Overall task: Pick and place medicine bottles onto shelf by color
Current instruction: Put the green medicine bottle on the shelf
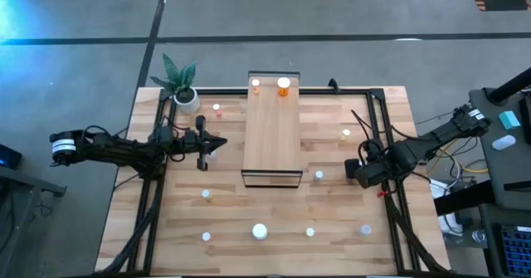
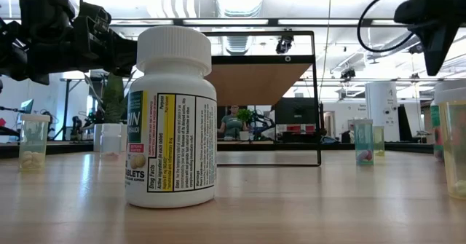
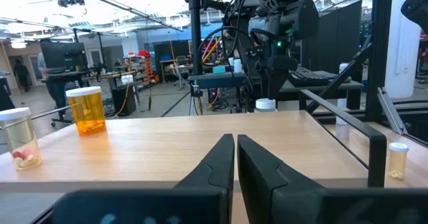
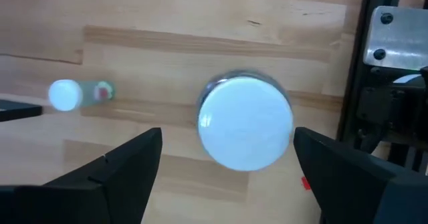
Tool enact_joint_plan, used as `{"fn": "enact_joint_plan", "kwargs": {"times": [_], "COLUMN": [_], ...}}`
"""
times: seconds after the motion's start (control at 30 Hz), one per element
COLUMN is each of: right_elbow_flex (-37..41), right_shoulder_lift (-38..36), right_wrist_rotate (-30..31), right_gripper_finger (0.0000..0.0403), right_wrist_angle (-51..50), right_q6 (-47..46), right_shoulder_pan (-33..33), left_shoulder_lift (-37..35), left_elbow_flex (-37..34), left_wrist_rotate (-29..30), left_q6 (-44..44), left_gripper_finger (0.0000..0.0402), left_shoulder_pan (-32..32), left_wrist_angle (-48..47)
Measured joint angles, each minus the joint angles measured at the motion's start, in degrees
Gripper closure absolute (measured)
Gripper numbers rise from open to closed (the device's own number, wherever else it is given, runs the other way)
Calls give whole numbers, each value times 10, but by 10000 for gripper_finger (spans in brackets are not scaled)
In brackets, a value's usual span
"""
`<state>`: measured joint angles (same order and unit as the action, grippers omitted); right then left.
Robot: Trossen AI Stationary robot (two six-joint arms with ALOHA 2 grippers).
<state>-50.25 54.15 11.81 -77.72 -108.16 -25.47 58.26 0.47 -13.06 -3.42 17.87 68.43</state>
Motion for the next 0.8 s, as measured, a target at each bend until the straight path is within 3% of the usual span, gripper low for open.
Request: {"fn": "enact_joint_plan", "kwargs": {"times": [0.8], "right_elbow_flex": [4], "right_shoulder_lift": [78], "right_wrist_rotate": [3], "right_gripper_finger": [77], "right_wrist_angle": [-8], "right_q6": [-14], "right_shoulder_pan": [0], "left_shoulder_lift": [0], "left_elbow_flex": [0], "left_wrist_rotate": [0], "left_q6": [0], "left_gripper_finger": [401], "left_shoulder_pan": [0], "left_wrist_angle": [0]}}
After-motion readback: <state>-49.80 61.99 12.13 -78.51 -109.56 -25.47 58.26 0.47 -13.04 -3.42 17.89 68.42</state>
